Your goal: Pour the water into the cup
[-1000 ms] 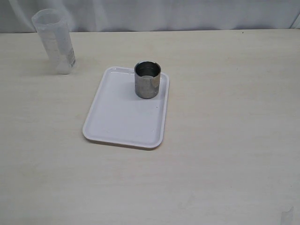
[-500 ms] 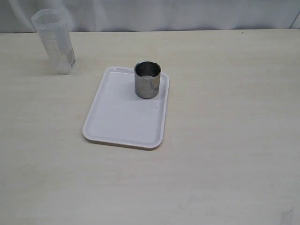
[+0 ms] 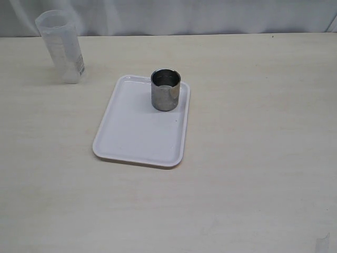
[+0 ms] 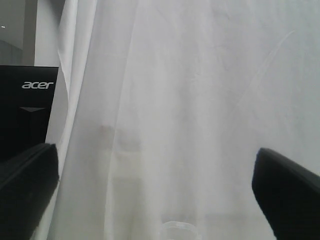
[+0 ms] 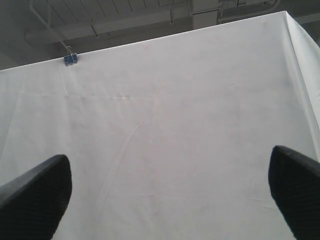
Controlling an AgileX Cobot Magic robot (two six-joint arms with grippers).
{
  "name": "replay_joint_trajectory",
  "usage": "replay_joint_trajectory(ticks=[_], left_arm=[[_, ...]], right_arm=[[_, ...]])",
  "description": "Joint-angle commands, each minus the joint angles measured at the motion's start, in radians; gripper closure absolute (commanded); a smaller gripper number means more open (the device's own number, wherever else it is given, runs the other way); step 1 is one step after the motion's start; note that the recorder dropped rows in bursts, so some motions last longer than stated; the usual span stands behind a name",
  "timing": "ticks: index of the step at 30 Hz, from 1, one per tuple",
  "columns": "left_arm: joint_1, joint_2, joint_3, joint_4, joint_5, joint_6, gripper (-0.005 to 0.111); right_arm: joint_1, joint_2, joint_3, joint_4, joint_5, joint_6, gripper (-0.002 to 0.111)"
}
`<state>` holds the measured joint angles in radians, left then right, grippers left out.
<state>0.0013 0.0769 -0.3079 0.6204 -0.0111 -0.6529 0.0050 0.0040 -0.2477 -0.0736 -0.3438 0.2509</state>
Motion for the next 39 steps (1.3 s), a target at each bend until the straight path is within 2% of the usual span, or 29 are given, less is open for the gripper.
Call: replay_joint_trajectory(ticks=[1, 18, 21, 25, 27, 34, 39], left_arm=[[0.003, -0.006, 0.004, -0.005, 0.002, -0.01, 0.008], [0.003, -0.006, 0.004, -0.02, 0.023, -0.003, 0.008], [0.003, -0.006, 0.004, -0.147, 0.051, 0.146, 0.008], [0.003, -0.006, 0.004, -0.442, 0.098, 0.487, 0.008], [0.003, -0.006, 0.004, -0.515, 0.125, 0.582, 0.008], [0.003, -0.013, 0.008, -0.528, 0.201, 0.604, 0.008], [0.003, -0.07, 0.1, -0.528, 0.122, 0.604, 0.008]], right_arm=[[-0.001, -0.004, 0.004, 0.006, 0.01, -0.002, -0.001], [-0.001, -0.004, 0.004, 0.006, 0.01, -0.002, -0.001], [-0.001, -0.004, 0.004, 0.006, 0.01, -0.002, -0.001], [-0.001, -0.004, 0.004, 0.006, 0.01, -0.002, -0.001], [-0.001, -0.004, 0.004, 0.006, 0.01, -0.002, -0.001], [-0.001, -0.004, 0.004, 0.006, 0.01, -0.002, -0.001], [-0.001, -0.004, 0.004, 0.006, 0.01, -0.002, -0.001]])
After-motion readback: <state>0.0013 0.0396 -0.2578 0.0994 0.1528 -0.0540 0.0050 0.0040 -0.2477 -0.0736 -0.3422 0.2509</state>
